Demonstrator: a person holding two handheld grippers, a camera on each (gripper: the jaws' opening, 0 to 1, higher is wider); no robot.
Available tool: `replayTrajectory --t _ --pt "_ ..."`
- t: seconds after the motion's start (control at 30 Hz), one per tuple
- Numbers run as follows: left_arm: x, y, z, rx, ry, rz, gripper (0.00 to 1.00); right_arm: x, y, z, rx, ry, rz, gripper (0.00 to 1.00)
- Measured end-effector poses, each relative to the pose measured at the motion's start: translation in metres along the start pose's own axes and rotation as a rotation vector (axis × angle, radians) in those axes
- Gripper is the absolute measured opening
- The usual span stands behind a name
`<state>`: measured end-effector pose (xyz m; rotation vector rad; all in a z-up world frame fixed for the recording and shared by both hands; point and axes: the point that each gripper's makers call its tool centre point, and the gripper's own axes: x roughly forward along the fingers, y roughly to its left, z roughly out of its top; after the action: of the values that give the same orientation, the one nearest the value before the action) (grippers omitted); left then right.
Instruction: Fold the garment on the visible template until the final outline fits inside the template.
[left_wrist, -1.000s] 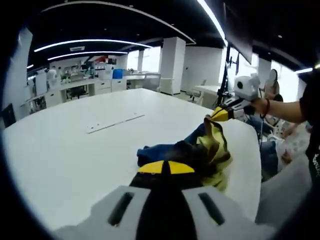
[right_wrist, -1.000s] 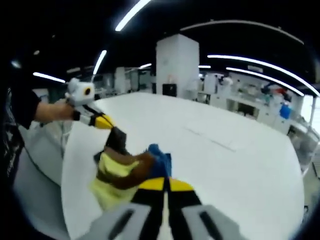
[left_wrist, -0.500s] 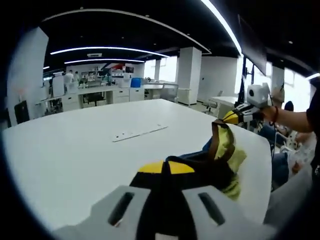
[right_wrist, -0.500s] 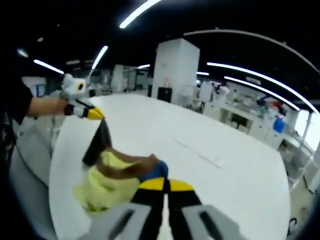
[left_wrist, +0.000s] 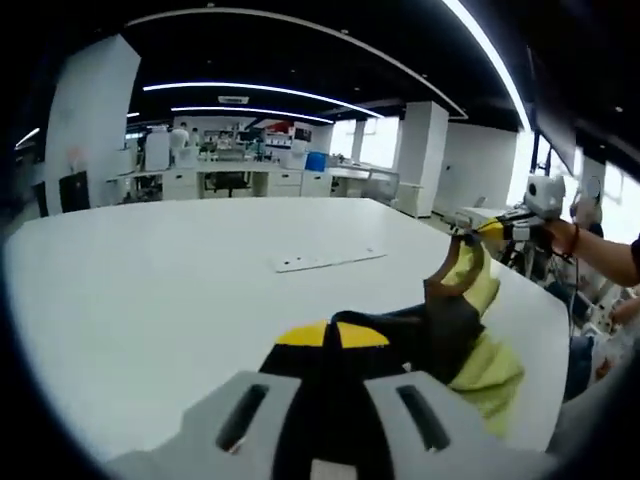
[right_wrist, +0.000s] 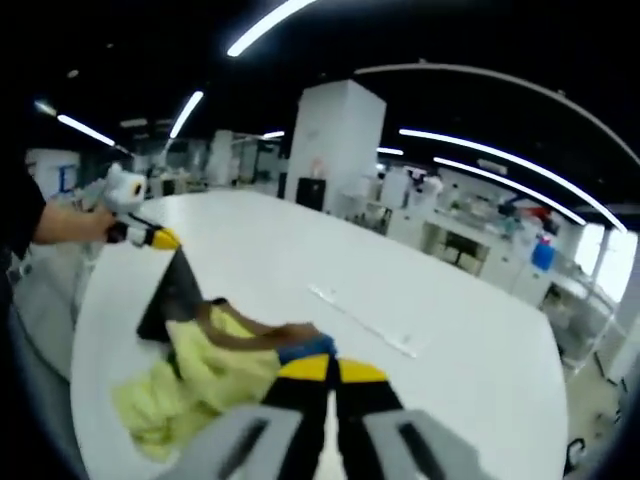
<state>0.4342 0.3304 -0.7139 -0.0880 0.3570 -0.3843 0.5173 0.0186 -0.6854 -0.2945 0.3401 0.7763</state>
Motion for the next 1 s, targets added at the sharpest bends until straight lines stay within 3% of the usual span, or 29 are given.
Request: replayTrajectory --t 0.33,0.43,0.57,0.7,0.8,0.87,1.0 --pt "0.017 0.031 -0.007 -0.007 0.021 0.06 0.0 0.054 -0.033 -0.011 0.083 0.025 -0.038 0.0" --pt "0.029 0.053 -0.006 -0.005 0.031 0.104 0.0 0.071 -0.045 -0.02 0.114 0.04 -0.075 0.0" --pt "0.041 0.063 -0.009 -0.016 0.045 0.119 0.0 0.092 -0.06 -0.038 0.153 0.083 -0.126 0.0" --pt "0.053 0.068 -0.018 -0.029 0.08 0.119 0.0 0.103 -0.061 -0.061 0.183 0.139 -0.144 0.0" --pt "0.062 0.076 -0.031 0.011 0.142 0.149 0.0 0.116 -0.065 -0.076 0.228 0.169 -0.155 0.0" --pt "0.066 0.069 -0.034 0.027 0.157 0.143 0.0 0.122 -0.068 -0.079 0.245 0.169 -0.155 0.0" --pt "0.07 0.074 -0.042 0.055 0.192 0.159 0.0 0.133 -0.072 -0.088 0.267 0.191 -0.163 0.0"
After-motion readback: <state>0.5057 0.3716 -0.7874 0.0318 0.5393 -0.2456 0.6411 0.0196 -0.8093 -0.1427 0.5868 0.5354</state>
